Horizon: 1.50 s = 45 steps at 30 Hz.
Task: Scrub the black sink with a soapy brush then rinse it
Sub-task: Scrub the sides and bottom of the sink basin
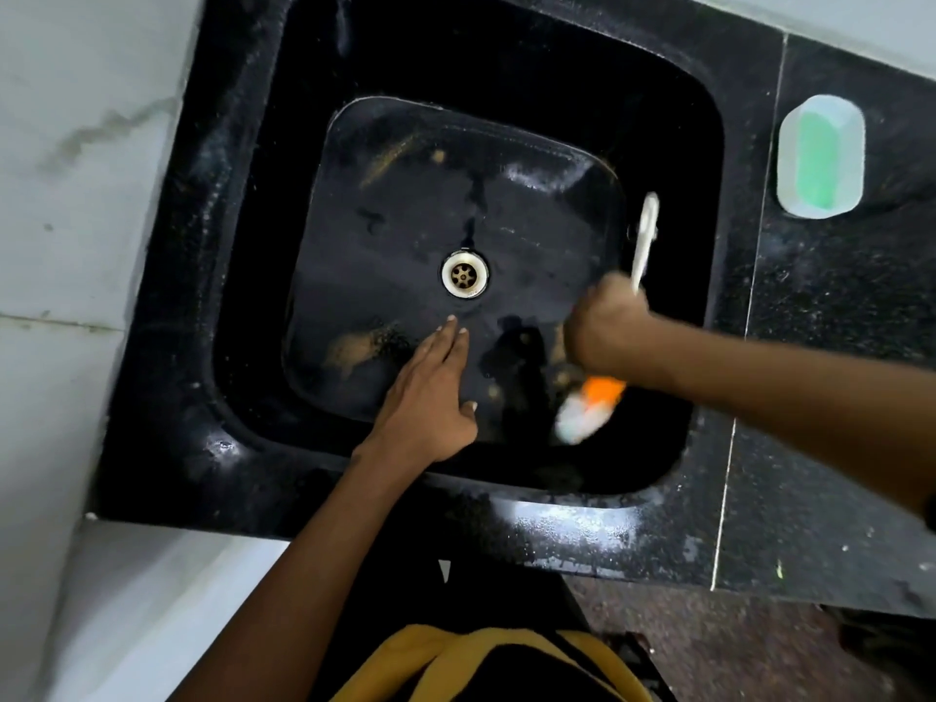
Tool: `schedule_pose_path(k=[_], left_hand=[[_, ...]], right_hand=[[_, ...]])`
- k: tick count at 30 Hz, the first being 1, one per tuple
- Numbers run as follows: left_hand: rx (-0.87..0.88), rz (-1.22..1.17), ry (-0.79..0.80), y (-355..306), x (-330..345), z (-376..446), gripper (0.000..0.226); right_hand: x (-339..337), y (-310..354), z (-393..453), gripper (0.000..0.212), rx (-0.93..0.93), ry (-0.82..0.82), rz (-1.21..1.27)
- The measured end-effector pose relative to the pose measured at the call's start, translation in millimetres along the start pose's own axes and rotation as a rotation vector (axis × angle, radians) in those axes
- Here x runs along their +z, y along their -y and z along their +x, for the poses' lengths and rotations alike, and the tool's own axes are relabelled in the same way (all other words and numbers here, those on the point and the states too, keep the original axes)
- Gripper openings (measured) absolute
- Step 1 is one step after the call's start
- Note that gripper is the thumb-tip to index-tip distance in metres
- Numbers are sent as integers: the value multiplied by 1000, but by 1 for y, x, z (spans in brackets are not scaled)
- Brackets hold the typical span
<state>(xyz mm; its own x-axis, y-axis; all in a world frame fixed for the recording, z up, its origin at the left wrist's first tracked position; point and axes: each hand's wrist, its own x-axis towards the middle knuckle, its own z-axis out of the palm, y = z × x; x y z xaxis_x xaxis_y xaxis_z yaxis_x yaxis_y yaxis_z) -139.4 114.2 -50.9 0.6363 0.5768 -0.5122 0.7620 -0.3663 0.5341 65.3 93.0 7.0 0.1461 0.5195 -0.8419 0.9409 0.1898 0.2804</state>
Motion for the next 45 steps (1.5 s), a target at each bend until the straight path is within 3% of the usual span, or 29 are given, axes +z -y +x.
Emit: schedule_pose_path(k=[3,6,8,12,17,23,26,29,34,39,41,45], left_hand=[[-7,14,27,0,0,0,90],[-36,22,72,0,1,0,86],[-60,38,102,0,-1,0,82],[-125,67,156,3,-6,-4,72],[-246,255,186,-7,-15,-19,60],[-434,313,267,-5,-24,-38,58],[-468,304,315,-5,-25,-37,56],[-501,289,350,-6,-25,-35,55],[-531,261,364,-5,-24,-32,55],[-561,270,403,-6,-25,-31,58],[-570,267,412,-7,-25,-30,57],[-589,254,404,-8,-24,-31,58]], right_hand=[[-37,-36,39,35,207,16,-298],[-24,-41,59,33,82,5,-533],[-9,-42,64,33,-16,-96,-550],[31,-17,65,34,-183,-139,-503],[11,-20,62,28,-331,-60,-480],[18,-24,71,29,-295,31,-273],[24,-35,68,37,-265,141,-200],[33,-41,64,32,-233,249,-143],[44,-44,73,21,-240,282,-12],[64,-32,88,31,-198,284,53],[63,-36,96,8,-250,279,145],[56,-13,88,16,-417,254,248]])
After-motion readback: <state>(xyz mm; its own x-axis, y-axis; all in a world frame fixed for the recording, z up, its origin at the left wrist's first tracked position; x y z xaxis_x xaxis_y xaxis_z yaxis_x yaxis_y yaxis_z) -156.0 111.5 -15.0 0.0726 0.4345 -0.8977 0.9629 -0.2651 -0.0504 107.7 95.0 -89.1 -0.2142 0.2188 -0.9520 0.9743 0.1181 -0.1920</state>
